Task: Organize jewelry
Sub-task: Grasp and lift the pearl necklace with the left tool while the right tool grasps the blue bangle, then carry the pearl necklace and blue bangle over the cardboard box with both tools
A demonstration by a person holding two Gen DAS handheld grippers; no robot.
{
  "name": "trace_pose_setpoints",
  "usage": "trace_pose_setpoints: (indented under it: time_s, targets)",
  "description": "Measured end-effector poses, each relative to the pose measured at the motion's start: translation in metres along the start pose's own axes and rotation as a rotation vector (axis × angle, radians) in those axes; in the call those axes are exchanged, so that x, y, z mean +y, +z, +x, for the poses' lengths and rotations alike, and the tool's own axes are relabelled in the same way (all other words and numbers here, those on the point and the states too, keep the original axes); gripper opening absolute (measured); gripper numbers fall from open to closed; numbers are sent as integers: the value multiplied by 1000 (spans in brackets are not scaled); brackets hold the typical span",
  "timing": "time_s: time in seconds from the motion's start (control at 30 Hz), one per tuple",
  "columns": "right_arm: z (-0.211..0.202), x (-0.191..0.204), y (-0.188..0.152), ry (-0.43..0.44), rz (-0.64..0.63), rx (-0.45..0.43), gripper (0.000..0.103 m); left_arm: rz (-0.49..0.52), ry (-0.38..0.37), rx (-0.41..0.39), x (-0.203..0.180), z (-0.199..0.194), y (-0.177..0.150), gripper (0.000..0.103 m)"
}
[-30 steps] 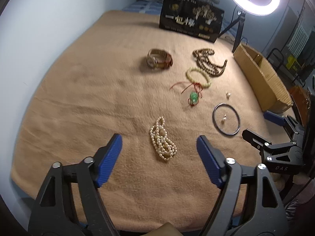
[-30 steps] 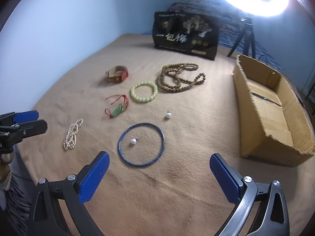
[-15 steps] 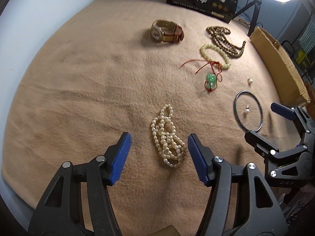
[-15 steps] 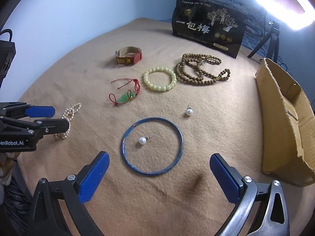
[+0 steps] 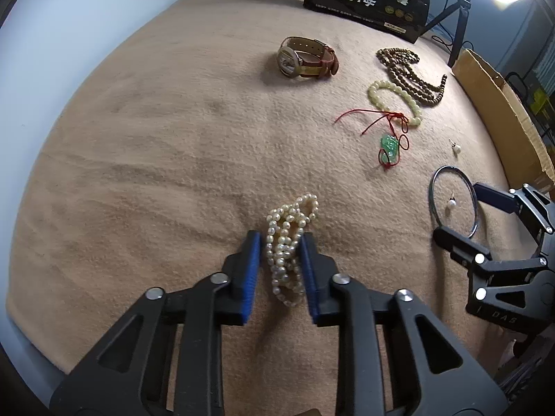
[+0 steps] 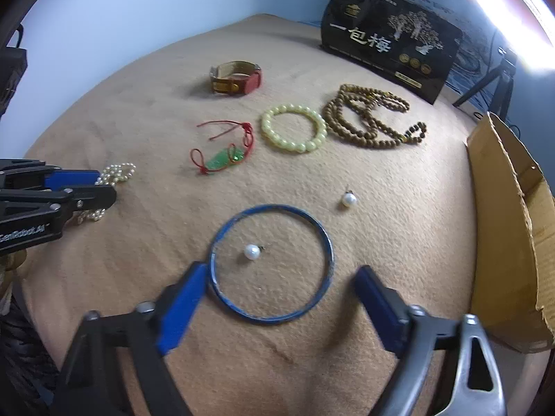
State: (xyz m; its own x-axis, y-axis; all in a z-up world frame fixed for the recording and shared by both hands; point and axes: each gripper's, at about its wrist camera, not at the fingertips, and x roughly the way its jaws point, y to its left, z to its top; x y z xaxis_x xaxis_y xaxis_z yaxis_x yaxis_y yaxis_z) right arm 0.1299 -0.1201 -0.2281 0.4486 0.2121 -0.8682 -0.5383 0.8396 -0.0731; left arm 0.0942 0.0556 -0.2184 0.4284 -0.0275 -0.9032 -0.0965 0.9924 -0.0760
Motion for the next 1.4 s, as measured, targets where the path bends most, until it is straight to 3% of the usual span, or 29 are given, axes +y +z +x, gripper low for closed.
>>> trace_pose_setpoints:
  time_s: [0.23,0.83,1.4]
  targets:
    - [-3,4,1,13,-10,-2,73,-8,-6,-8,0,-5,1,7]
    - [-58,-17,13,0,62,-127,73,-19,-31,-148,3,-57,7,6]
    - [-111,-96,10,-90,202,-218,73,79,-154,-228,-64,-98,27,6]
